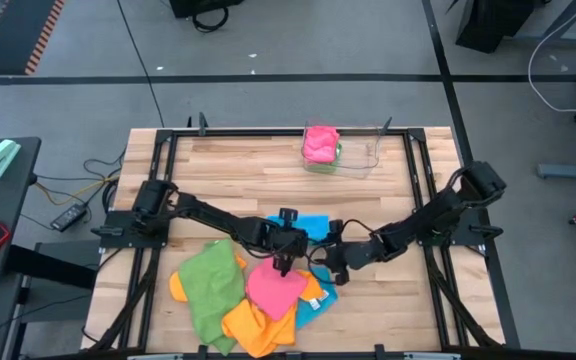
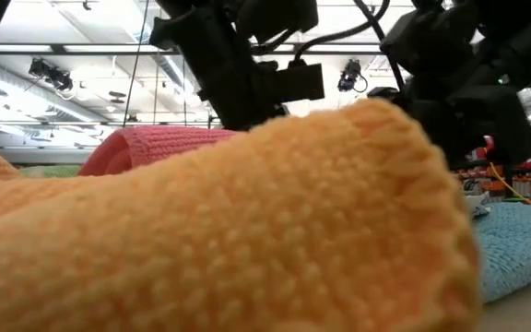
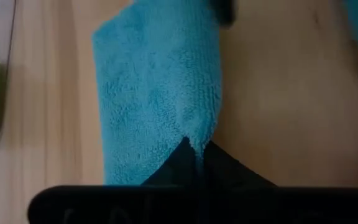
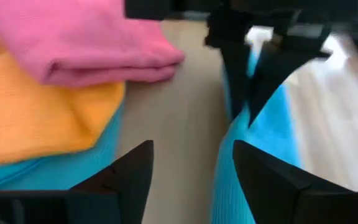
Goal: Fold microfiber towels
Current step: Fold the top blue towel
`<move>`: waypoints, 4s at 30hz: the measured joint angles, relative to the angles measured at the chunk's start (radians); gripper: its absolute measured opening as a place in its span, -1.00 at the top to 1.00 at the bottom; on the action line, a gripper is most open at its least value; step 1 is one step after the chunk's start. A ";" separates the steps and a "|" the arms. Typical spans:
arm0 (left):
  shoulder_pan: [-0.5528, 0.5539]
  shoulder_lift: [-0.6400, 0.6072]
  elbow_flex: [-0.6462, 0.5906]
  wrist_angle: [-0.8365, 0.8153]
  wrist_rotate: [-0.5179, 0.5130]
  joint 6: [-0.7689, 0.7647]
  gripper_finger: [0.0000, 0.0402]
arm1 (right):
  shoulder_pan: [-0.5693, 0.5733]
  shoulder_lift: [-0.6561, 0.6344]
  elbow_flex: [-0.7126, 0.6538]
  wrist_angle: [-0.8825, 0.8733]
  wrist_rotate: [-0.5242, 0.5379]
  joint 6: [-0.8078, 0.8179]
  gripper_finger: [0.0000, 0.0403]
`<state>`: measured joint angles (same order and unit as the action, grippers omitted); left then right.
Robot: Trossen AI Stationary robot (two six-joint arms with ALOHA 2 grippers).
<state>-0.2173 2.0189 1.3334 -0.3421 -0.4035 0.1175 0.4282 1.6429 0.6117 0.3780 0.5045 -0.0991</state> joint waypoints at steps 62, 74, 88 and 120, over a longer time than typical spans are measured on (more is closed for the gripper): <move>-0.016 0.056 0.002 0.282 -0.079 -0.211 -0.16 | -0.028 0.071 0.135 -0.355 0.177 0.147 0.81; -0.010 0.056 0.002 0.209 -0.082 -0.209 0.28 | -0.027 0.070 0.164 -0.400 0.166 0.175 0.81; -0.010 0.055 0.002 0.186 -0.054 -0.173 0.91 | -0.026 0.069 0.166 -0.438 0.114 0.171 0.35; -0.041 0.038 0.029 0.110 0.025 -0.161 0.42 | -0.075 0.074 0.166 -0.555 0.060 0.046 0.95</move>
<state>-0.2580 2.0564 1.3624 -0.2317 -0.3788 -0.0434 0.3534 1.7170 0.7776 -0.1770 0.5646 -0.0529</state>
